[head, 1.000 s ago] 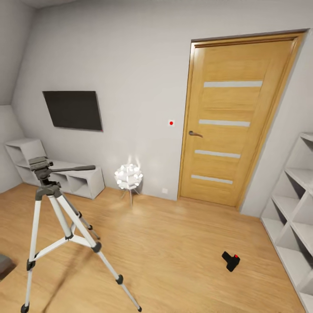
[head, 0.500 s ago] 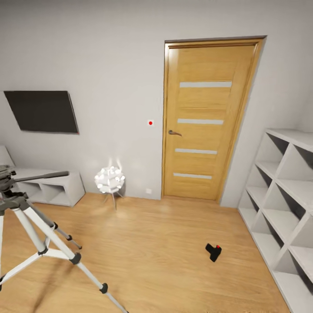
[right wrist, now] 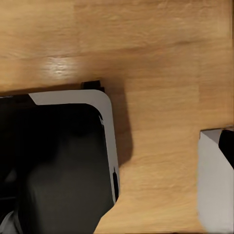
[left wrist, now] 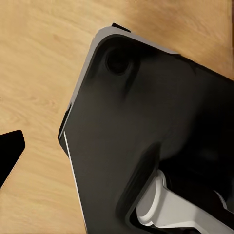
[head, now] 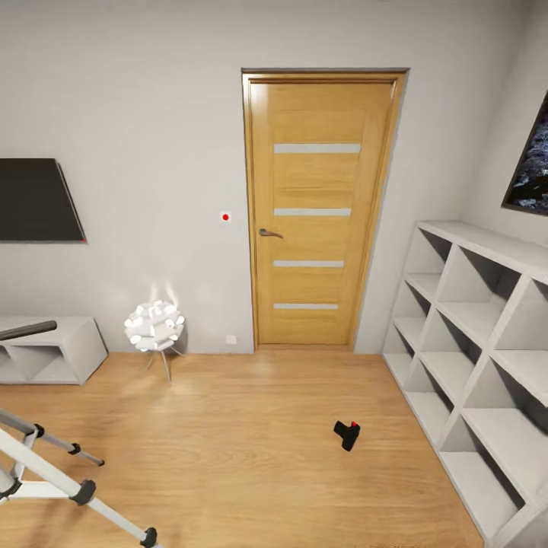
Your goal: Attach the digital camera to the camera tripod in the bedroom.
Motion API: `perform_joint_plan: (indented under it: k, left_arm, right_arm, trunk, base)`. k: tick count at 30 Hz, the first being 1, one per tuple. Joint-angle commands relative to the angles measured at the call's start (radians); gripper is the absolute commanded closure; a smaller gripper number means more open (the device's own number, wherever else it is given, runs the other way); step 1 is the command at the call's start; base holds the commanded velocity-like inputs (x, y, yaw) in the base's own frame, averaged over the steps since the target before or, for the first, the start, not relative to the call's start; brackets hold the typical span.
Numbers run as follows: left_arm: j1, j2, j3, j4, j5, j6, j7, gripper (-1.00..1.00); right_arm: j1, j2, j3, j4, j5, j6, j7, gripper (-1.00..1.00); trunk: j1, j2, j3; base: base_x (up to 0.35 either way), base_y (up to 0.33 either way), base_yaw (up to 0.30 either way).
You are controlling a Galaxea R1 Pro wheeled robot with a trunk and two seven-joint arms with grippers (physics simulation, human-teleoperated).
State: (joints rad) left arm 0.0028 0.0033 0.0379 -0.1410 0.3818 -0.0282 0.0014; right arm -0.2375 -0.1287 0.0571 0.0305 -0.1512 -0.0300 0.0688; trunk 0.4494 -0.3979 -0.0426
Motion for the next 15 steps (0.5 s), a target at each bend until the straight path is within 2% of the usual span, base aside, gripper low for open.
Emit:
perform_joint_plan:
  k: [1,15]
  left_arm:
    - [0.0,-0.002,0.006,-0.002,0.002,-0.001,0.0,-1.0]
    - [0.0,-0.008,0.008,-0.002,0.003,-0.001,0.002,-1.0]
  right_arm:
    - [-0.002,-0.001,0.006,0.003,-0.011,-0.004,0.005,-1.0]
    - [-0.002,-0.003,0.006,0.003,-0.011,-0.004,0.005,-1.0]
  trunk:
    - [0.001,-0.002,-0.002]
    - [0.001,-0.002,-0.002]
  base:
    - [0.009,0.0,-0.299]
    - [0.002,0.0,-0.299]
